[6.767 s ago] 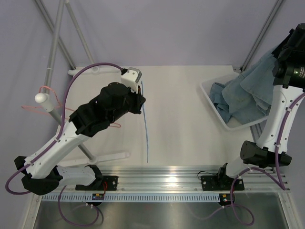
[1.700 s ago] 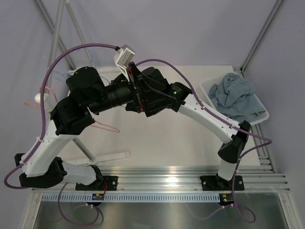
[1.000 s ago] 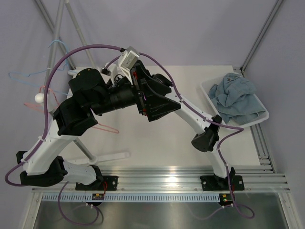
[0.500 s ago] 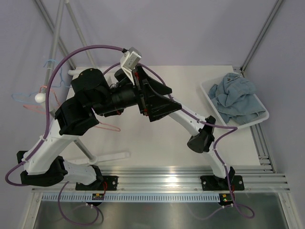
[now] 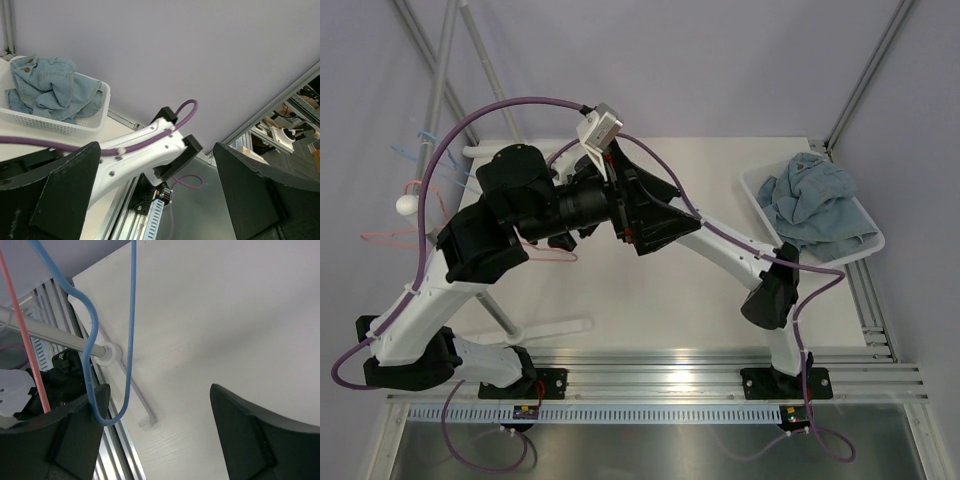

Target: Remove the skirt from the hanger

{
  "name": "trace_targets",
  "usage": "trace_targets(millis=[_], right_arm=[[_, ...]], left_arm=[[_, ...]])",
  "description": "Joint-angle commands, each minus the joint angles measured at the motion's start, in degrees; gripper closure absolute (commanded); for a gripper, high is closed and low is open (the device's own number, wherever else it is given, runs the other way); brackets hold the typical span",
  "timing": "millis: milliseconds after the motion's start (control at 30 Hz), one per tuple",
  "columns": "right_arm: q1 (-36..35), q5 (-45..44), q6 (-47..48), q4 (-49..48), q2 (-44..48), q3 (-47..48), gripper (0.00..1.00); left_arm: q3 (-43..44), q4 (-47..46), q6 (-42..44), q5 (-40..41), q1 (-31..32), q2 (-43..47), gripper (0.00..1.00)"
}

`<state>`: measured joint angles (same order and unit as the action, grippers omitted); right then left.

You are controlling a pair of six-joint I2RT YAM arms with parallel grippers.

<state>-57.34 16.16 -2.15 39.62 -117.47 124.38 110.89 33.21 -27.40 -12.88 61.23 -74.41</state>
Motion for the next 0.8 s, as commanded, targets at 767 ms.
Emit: trace_targets(millis=[767], right_arm=[[7.3,-40.1,-22.8,-14.9,49.4,-60.5,0.01]], left_arm=[[-3.0,5.5,7.9,12.6,0.3,0.0,0.01]])
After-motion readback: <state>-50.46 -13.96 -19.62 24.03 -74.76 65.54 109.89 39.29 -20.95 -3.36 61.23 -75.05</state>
